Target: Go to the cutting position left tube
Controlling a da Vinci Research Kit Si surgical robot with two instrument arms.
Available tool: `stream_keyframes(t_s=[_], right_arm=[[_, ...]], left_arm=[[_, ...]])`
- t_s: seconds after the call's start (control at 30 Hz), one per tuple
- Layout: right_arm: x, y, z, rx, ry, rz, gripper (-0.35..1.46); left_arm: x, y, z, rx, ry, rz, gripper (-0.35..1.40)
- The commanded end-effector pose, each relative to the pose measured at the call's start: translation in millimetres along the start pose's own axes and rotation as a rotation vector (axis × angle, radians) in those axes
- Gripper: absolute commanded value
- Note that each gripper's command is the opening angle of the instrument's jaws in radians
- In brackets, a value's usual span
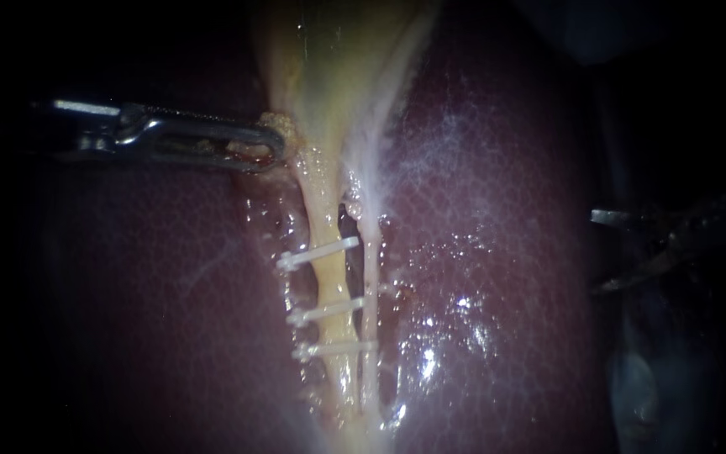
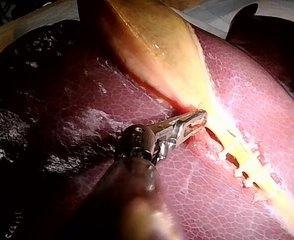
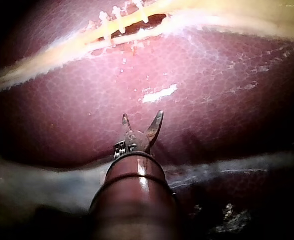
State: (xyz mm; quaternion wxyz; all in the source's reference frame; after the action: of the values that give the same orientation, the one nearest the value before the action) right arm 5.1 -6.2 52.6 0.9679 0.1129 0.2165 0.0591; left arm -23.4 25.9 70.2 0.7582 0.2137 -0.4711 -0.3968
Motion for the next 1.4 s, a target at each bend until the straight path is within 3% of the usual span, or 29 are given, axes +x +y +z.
stream_keyframes(t_s=[0.03,0.17,0.27,0.5,0.7,0.9,1.4], right_arm=[[0.0,0.0,0.0,0.002,0.005,0.001,1.43],[0.2,0.0,0.0,0.014,0.014,0.008,1.43],[0.3,0.0,0.1,0.022,0.009,0.013,1.43],[0.4,-0.1,0.2,0.035,0.010,0.018,1.43],[0.7,-0.1,0.4,0.049,0.018,0.019,1.43],[2.1,-0.4,0.8,0.166,0.135,0.028,1.43],[8.9,-0.9,3.5,0.359,0.349,0.174,1.43]], left_arm=[[0.0,0.0,-0.1,0.000,0.000,0.000,-0.35],[-0.4,0.1,-0.7,0.005,0.002,-0.001,-0.35],[-1.5,0.2,-2.3,0.014,0.005,-0.007,-0.35],[-4.8,0.9,-6.9,-0.024,-0.016,-0.035,-0.35],[-4.9,1.0,-7.1,-0.028,-0.020,-0.031,-0.35],[-4.7,0.8,-7.1,-0.029,-0.020,-0.031,-0.35],[-4.3,0.7,-6.7,-0.033,-0.022,-0.029,-0.35]])
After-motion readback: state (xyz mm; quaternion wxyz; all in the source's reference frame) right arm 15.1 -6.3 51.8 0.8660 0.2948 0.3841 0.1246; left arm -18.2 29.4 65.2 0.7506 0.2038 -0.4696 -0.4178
